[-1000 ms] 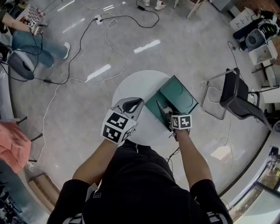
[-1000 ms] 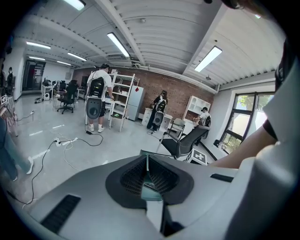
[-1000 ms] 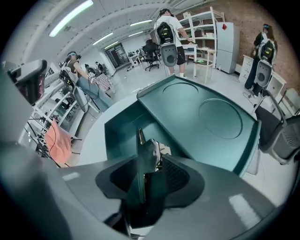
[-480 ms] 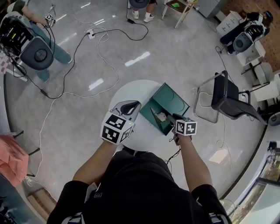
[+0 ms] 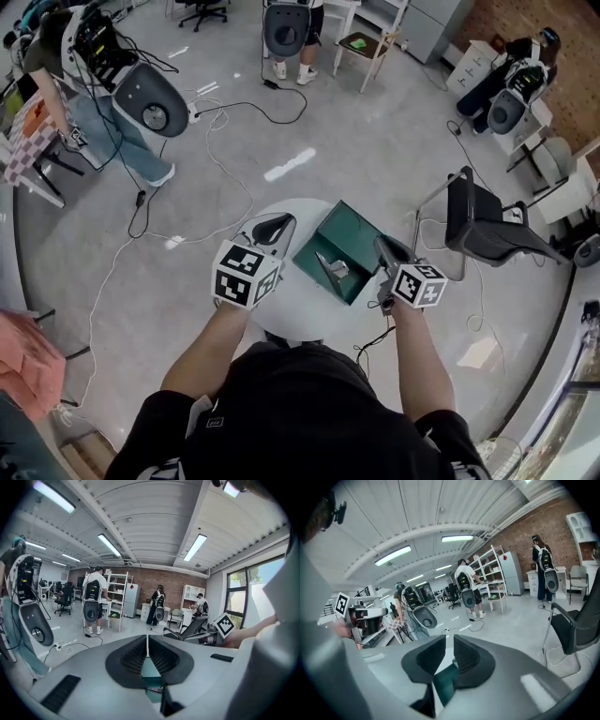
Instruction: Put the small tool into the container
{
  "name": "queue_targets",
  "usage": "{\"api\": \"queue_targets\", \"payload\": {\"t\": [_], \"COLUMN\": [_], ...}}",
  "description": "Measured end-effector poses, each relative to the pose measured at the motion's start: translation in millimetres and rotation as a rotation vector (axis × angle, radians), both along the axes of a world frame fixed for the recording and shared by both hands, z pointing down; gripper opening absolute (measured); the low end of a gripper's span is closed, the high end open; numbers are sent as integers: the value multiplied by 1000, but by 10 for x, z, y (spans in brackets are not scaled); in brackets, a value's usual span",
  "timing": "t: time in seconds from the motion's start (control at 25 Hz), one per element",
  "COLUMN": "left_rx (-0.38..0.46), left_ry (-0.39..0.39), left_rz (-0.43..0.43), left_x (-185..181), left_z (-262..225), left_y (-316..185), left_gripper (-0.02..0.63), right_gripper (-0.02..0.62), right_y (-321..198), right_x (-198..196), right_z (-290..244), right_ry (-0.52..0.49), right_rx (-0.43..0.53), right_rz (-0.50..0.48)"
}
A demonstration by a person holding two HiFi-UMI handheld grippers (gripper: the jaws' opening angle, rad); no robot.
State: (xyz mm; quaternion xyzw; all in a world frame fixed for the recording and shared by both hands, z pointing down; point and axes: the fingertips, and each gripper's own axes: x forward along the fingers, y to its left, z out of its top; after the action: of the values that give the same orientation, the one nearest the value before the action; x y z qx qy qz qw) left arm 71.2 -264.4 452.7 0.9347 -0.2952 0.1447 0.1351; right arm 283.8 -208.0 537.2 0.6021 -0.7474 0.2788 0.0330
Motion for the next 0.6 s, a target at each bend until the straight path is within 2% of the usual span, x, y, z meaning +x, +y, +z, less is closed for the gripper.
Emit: {"api": "queue_targets", "payload": {"t": [0.08, 0.24, 0.4, 0.6], "left_rx": [25, 87, 113, 161], "left_ry": [7, 10, 50, 67], "left_rz": [-17, -37, -61, -89], "left_x": [-3, 253, 333, 364], "left_z": [-146, -453, -762, -1040], "left_y": [-2, -66, -74, -33], "left_gripper": [18, 18, 15, 15], "right_gripper": [58, 44, 12, 11], "right_y": [29, 95, 217, 378], "right_x": [-15, 185, 229, 169], "right_z": [-336, -939, -1487, -2220], "right_ry": [-6, -3, -23, 40], "right_rx": [76, 219, 331, 493], "right_rz": [-20, -79, -133, -178]}}
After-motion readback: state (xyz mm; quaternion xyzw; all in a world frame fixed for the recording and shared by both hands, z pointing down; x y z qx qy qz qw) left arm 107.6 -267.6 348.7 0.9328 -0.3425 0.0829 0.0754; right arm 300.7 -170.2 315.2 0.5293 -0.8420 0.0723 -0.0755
